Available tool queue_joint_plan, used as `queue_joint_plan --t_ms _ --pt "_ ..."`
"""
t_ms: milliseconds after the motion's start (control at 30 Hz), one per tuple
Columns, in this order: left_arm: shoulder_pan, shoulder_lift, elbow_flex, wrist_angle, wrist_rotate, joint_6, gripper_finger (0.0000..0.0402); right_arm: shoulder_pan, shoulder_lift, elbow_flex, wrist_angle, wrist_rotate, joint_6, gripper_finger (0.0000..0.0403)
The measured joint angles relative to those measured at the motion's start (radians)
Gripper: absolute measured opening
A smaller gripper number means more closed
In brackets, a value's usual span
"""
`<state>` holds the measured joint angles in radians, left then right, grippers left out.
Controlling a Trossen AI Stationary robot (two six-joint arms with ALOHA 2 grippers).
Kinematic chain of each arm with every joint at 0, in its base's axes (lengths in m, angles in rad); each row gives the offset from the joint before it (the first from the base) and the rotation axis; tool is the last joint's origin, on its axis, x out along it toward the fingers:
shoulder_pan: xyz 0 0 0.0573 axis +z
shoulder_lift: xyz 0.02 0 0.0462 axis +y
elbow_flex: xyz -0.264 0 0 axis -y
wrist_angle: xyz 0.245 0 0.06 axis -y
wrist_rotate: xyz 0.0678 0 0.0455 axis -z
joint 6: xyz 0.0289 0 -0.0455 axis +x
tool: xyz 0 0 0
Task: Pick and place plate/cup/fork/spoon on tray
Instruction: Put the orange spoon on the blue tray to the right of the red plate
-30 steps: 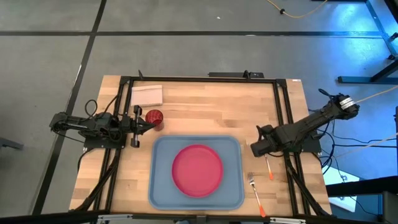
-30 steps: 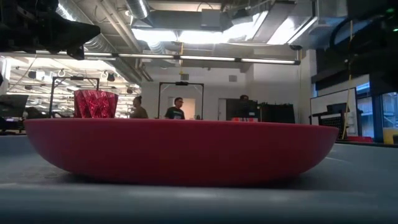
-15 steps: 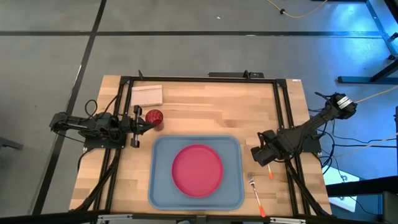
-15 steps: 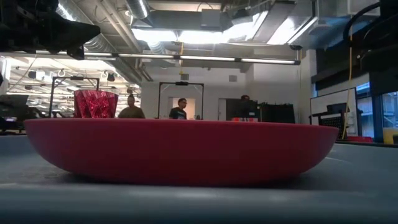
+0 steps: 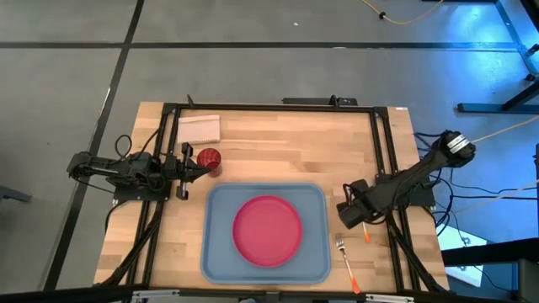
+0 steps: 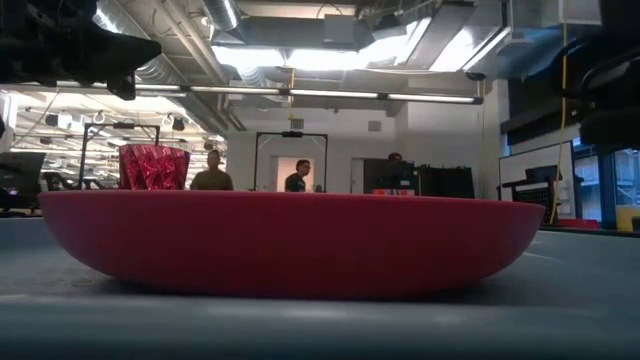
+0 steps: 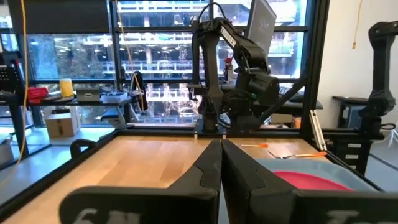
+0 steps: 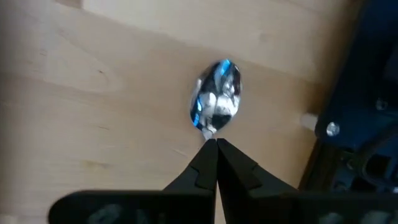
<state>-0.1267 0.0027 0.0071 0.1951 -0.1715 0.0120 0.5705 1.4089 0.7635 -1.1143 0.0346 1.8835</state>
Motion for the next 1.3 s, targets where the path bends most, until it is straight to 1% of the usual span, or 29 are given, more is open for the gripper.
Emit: queue_joint_plan --t_ms 200,333,500,667,800,1000,1200,1300 --pt "0.0 0.0 0.0 0.0 0.0 -0.002 0.0 0.031 0.05 0.0 0.029 -0.087 0.018 0.001" --pt "0.0 0.0 0.0 0.0 0.0 -0.002 0.0 0.089 0.066 0.0 0.03 -0.125 0.125 0.001" --pt "0.0 0.0 0.0 0.0 0.0 -0.002 0.0 0.145 0.066 0.0 -0.006 -0.125 0.227 0.001" --pt "0.0 0.0 0.0 0.0 0.0 -0.002 0.0 0.161 0.066 0.0 -0.012 -0.123 0.278 0.001" --pt "0.0 0.0 0.0 0.0 0.0 -0.002 0.0 0.161 0.066 0.0 0.006 -0.114 0.28 0.0022" --pt "0.0 0.0 0.0 0.0 0.0 -0.001 0.0 0.16 0.066 0.0 0.023 -0.056 0.28 0.0051" --pt "0.0 0.0 0.0 0.0 0.0 -0.001 0.0 0.16 0.066 0.0 0.095 -0.054 0.262 0.0053" --pt "0.0 0.0 0.0 0.0 0.0 -0.001 0.0 0.161 0.072 0.0 0.118 -0.03 0.257 0.0053"
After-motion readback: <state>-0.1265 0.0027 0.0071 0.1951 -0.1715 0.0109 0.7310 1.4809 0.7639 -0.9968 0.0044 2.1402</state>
